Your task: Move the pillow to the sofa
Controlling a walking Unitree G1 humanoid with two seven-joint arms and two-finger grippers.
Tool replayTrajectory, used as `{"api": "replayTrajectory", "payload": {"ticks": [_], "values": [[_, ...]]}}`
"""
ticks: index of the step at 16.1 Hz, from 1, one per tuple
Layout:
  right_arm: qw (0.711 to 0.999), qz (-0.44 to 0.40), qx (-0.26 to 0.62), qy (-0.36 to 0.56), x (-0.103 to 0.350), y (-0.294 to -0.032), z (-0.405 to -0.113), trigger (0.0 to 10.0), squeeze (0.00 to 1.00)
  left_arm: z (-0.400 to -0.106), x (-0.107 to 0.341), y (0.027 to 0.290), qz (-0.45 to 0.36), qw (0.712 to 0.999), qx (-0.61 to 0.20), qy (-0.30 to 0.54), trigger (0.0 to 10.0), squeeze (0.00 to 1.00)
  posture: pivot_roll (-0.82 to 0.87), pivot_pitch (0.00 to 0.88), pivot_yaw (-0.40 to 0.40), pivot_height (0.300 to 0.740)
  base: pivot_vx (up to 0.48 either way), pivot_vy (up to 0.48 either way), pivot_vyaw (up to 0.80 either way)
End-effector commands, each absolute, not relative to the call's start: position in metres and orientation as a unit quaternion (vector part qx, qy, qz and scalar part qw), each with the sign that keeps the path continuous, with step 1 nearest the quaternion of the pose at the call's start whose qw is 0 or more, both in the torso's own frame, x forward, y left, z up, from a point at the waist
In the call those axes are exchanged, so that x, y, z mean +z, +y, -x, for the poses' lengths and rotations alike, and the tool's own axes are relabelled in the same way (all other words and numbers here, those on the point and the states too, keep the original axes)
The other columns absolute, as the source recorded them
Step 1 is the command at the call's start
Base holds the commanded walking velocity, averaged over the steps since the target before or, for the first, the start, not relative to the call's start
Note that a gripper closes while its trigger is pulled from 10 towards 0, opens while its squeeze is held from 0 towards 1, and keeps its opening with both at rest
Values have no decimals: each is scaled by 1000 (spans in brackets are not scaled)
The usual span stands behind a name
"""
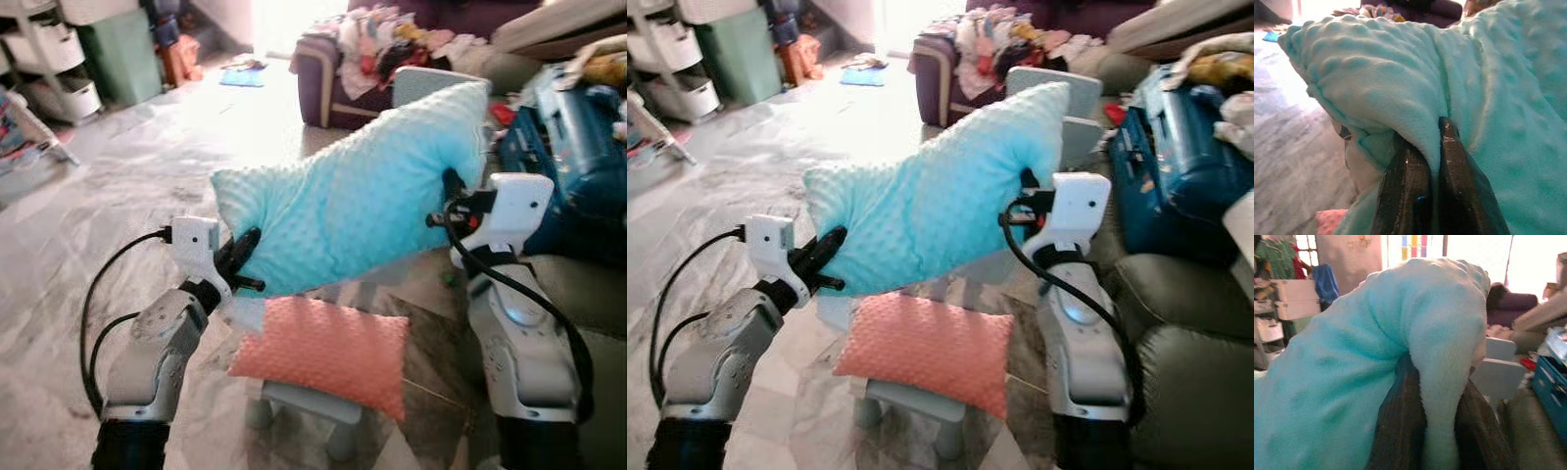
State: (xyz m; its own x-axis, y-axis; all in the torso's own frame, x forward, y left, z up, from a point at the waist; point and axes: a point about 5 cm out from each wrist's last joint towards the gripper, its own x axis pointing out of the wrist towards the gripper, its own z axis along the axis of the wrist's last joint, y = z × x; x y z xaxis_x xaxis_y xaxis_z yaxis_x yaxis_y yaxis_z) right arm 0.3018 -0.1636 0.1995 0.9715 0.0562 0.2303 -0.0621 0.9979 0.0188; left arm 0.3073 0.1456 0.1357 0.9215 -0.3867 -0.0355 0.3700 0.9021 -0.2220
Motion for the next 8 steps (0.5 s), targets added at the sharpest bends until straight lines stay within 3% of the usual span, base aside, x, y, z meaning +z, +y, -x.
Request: {"api": "replayTrajectory", "payload": {"ticks": [1, 6, 8], "values": [[992, -10, 23, -126, 205, -168, -297, 0, 0, -314, 137, 150, 118, 976, -180, 37, 0, 0, -136, 0, 20, 740, 0, 0, 0], [994, 8, -20, -108, 193, -179, -285, 0, 0, -330, 137, 167, 132, 980, -142, 35, 0, 0, -141, 0, 10, 740, 0, 0, 0], [994, 11, -33, -106, 190, -179, -281, 0, 0, -334, 132, 174, 147, 980, -117, 58, 745, 0, -133, 0, -24, 740, 0, 0, 0]]}}
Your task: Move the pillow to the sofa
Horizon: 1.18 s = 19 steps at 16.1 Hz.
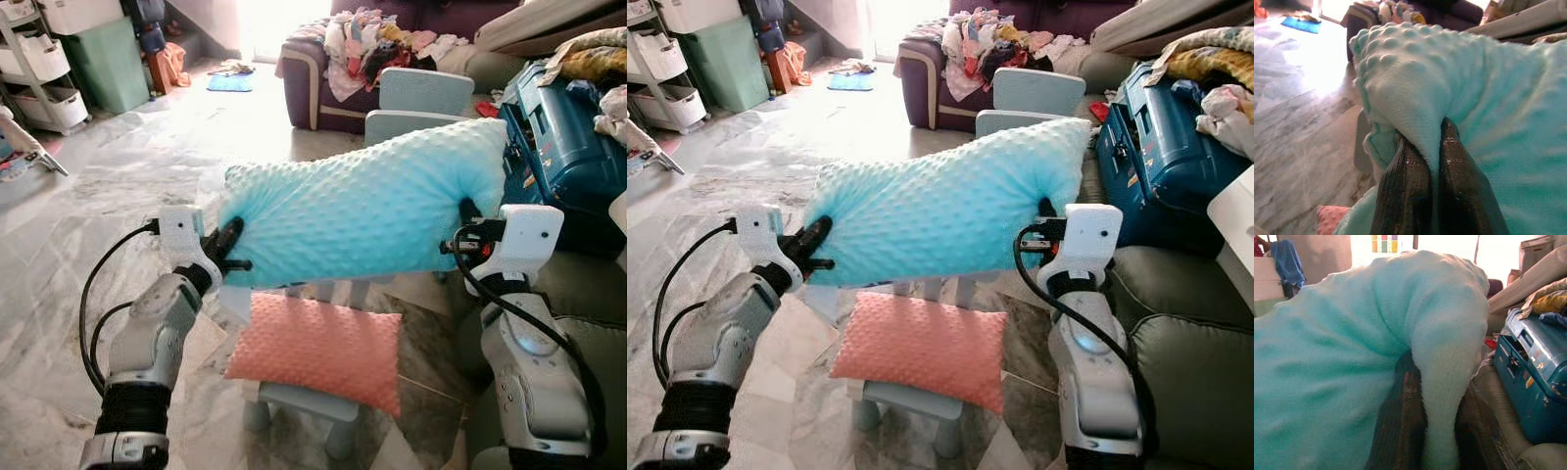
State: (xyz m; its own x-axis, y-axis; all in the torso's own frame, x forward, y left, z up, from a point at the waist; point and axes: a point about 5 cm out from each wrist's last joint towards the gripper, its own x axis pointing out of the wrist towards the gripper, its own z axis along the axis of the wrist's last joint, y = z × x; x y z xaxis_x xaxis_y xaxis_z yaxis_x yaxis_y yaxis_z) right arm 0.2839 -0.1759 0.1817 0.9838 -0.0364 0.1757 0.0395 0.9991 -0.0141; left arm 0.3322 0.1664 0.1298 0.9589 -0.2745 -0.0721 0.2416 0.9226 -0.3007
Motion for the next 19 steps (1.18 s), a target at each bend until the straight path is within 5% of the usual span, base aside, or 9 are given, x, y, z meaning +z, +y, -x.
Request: {"api": "replayTrajectory", "payload": {"ticks": [1, 2, 5, 8, 9, 14, 19], "values": [[994, 11, -38, -101, 187, -178, -281, 0, 0, -332, 129, 175, 135, 983, -110, 56, 2078, 0, -132, 0, -36, 740, 0, 0, 0], [995, 7, -40, -96, 186, -177, -280, 0, 0, -330, 128, 173, 130, 983, -113, 58, 3412, 0, -129, 0, -45, 740, 0, 0, 0], [995, 4, -33, -91, 185, -173, -281, 0, 0, -326, 127, 162, 131, 982, -124, 55, 3765, 0, -123, 0, -63, 740, 0, 0, -742], [995, 0, -32, -95, 189, -171, -283, 0, 0, -324, 124, 153, 157, 976, -136, 69, 5412, 0, -135, 4, -62, 740, 0, 0, -800], [995, -5, -33, -95, 190, -170, -283, 0, 0, -325, 125, 154, 163, 975, -134, 71, 10000, 0, -135, 11, -59, 740, 0, 0, -800], [995, -14, -27, -91, 189, -164, -281, 0, 0, -325, 127, 162, 223, 961, -137, 88, 10000, 0, -127, 31, -62, 740, 0, 0, -800], [996, -17, -26, -87, 190, -163, -281, 0, 0, -319, 133, 156, 191, 967, -151, 76, 10000, 0, -124, 45, -66, 740, 0, 0, -800]]}}
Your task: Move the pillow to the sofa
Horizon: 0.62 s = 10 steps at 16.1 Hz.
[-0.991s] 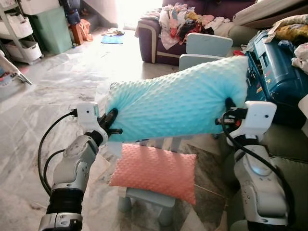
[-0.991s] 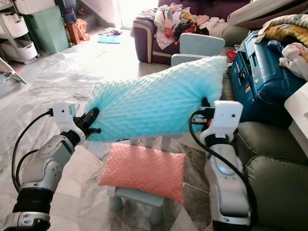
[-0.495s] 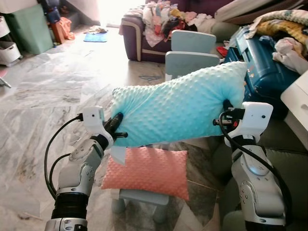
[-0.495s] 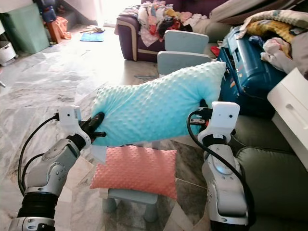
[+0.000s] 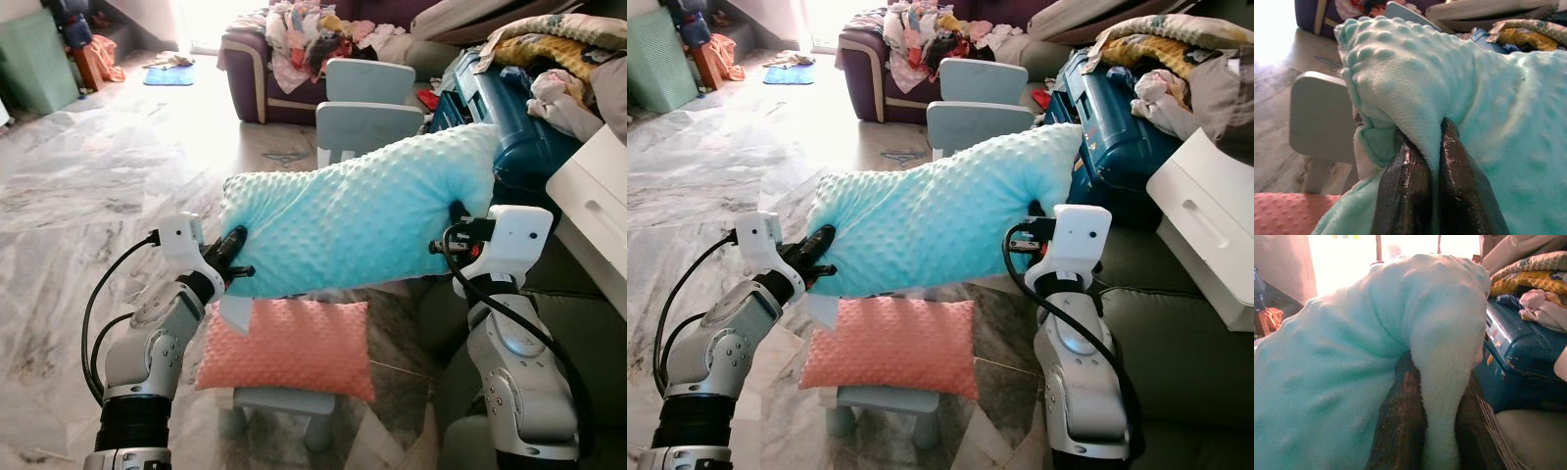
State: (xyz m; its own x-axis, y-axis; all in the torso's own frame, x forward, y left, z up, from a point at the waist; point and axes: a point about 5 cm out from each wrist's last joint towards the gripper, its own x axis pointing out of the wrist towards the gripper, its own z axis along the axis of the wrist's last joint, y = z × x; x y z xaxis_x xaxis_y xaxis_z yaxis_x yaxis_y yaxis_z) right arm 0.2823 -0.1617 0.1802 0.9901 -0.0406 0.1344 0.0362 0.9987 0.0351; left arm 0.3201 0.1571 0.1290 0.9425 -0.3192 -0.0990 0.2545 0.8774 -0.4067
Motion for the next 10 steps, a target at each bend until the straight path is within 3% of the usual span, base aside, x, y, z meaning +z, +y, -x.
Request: {"api": "replayTrajectory", "payload": {"ticks": [1, 6, 10], "values": [[996, -19, -25, -85, 190, -163, -280, 0, 0, -318, 135, 155, 183, 966, -165, 79, 10000, 0, -122, 50, -67, 740, 0, 0, -800], [996, -18, -23, -83, 189, -162, -278, 0, 0, -315, 136, 157, 148, 964, -200, 89, 10000, 0, -120, 64, -71, 740, 0, 0, -800], [996, -16, -13, -84, 190, -159, -278, 0, 0, -318, 138, 165, 162, 967, -174, 89, 10000, 0, -117, 74, -74, 740, 0, 0, 0]]}}
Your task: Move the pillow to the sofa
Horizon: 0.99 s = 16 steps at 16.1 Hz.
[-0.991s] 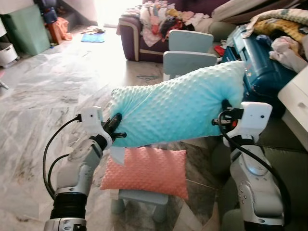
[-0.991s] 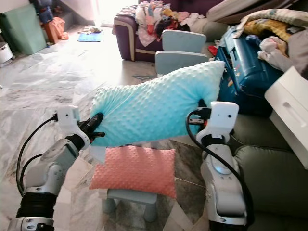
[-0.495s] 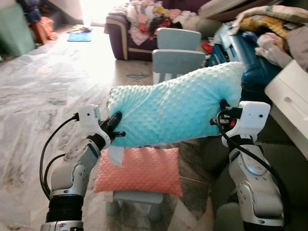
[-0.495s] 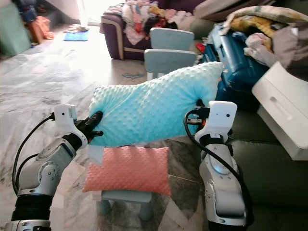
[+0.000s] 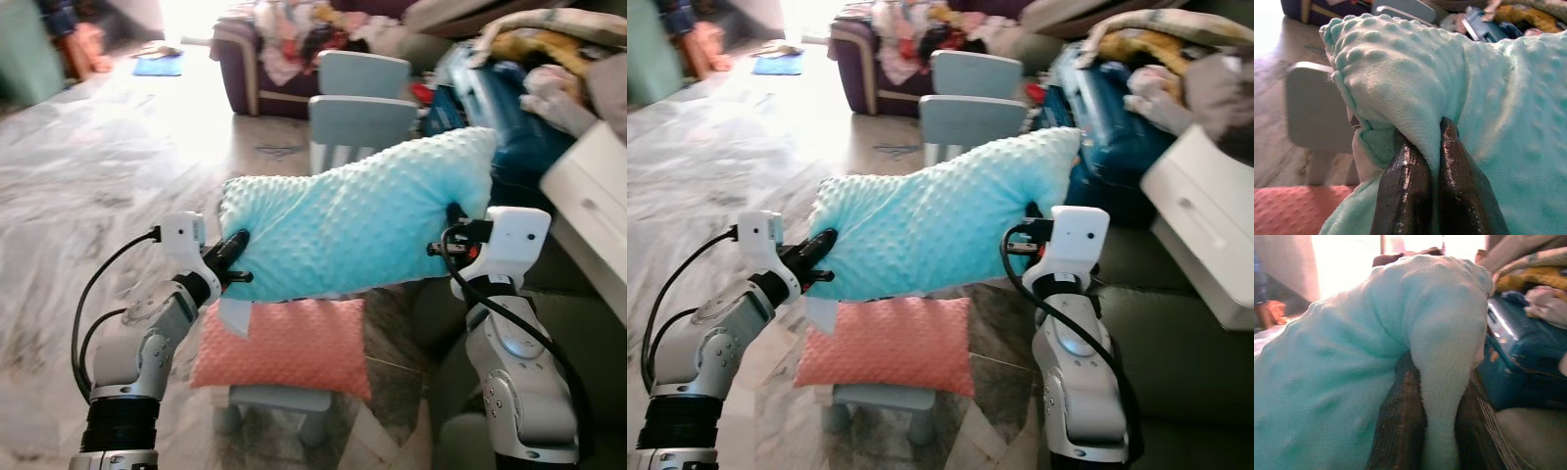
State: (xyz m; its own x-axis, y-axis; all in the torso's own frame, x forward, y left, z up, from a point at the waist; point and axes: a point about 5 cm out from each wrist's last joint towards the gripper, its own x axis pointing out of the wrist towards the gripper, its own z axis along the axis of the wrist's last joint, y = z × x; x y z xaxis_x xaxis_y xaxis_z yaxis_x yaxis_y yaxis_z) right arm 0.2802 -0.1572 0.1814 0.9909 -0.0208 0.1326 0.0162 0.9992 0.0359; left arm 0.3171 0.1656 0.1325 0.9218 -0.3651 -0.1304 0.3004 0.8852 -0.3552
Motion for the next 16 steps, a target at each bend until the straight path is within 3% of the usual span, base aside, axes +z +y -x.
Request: {"api": "replayTrajectory", "payload": {"ticks": [1, 5, 16], "values": [[996, -16, -12, -84, 190, -159, -278, 0, 0, -315, 139, 160, 162, 963, -197, 87, 10000, 0, -118, 75, -75, 740, 0, 0, 0], [996, -15, -9, -85, 191, -159, -278, 0, 0, -310, 141, 147, 163, 955, -230, 87, 10000, 0, -121, 74, -80, 740, 0, 0, 0], [997, -18, -1, -78, 188, -157, -280, 0, 0, -305, 138, 151, 164, 962, -202, 90, 10000, 0, -97, 67, -85, 740, 0, 0, 0]]}}
